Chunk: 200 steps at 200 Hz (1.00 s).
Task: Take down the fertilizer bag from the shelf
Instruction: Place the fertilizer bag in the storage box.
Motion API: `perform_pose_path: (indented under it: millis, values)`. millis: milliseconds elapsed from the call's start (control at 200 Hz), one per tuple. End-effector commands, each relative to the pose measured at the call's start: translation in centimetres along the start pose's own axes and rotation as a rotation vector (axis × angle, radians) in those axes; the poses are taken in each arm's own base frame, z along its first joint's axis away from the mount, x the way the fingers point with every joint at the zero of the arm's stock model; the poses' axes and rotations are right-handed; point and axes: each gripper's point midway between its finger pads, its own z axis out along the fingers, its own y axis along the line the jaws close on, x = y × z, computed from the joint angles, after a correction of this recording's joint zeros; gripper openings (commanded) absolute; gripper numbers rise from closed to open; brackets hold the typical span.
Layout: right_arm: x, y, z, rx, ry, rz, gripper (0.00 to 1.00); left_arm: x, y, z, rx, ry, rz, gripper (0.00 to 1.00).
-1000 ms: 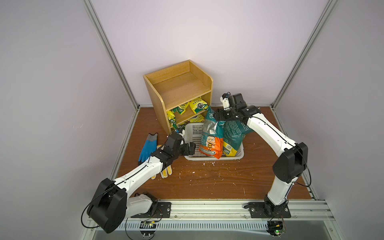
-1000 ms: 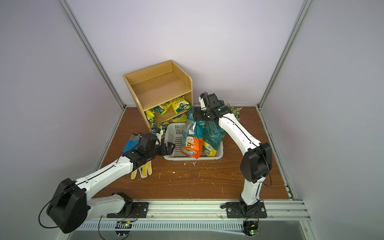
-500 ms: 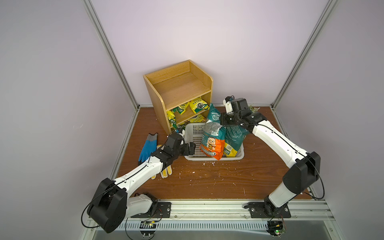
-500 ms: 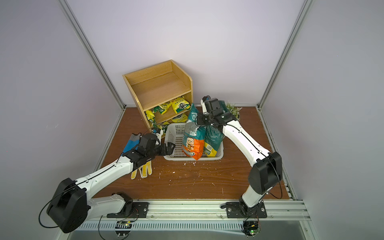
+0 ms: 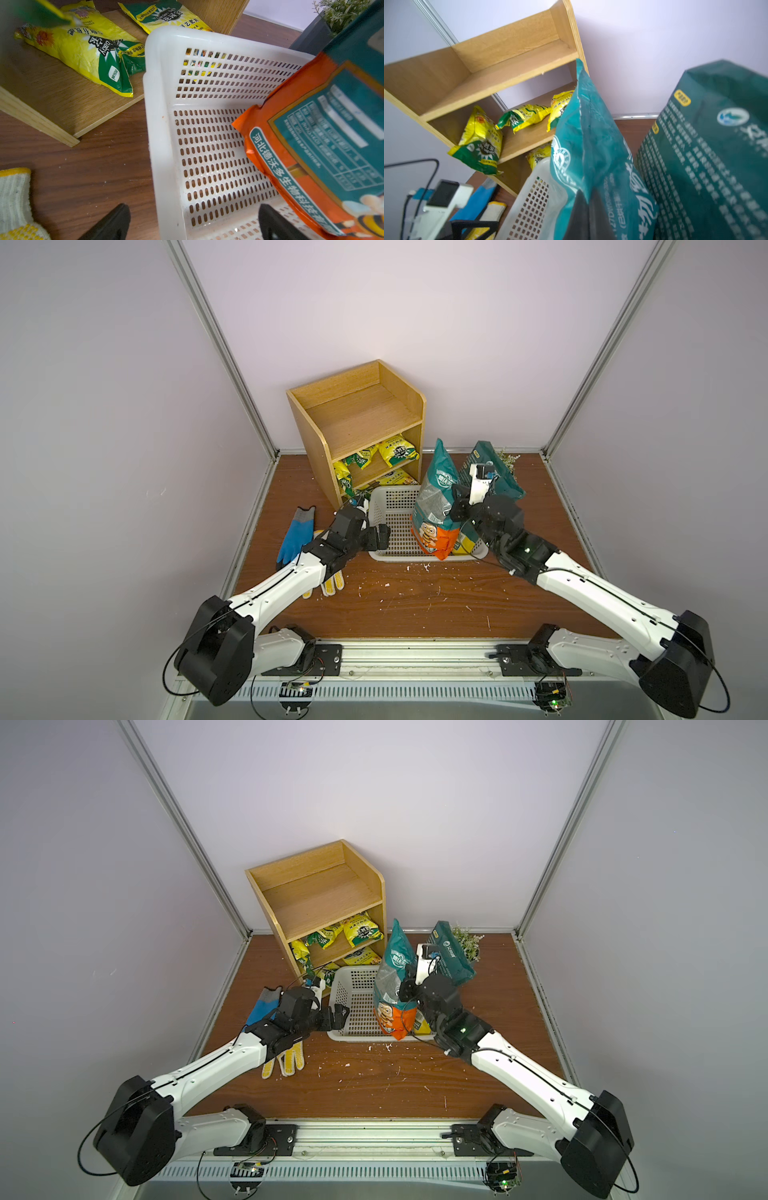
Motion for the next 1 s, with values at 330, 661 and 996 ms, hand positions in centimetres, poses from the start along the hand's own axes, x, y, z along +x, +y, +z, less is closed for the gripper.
perform_pose_path:
  millis: [330, 661, 996]
  values:
    - [1.6, -1.1, -0.7, 0.147, -0.199, 0.051, 0.00, -0.4, 0.3, 0.2, -0.018, -0.007, -0.013, 1.00]
    - [3.7, -0.5, -1.9, 0.183, -0.241, 0.083, 0.00, -0.3, 0.6, 0.4, -0.038, 0.012, 0.018, 1.00]
    - [1.4, -0.6, -1.3, 0.229, -0.230, 0.060, 0.00, -0.6, 1.4, 0.6, -0.082, -0.004, 0.003, 1.00]
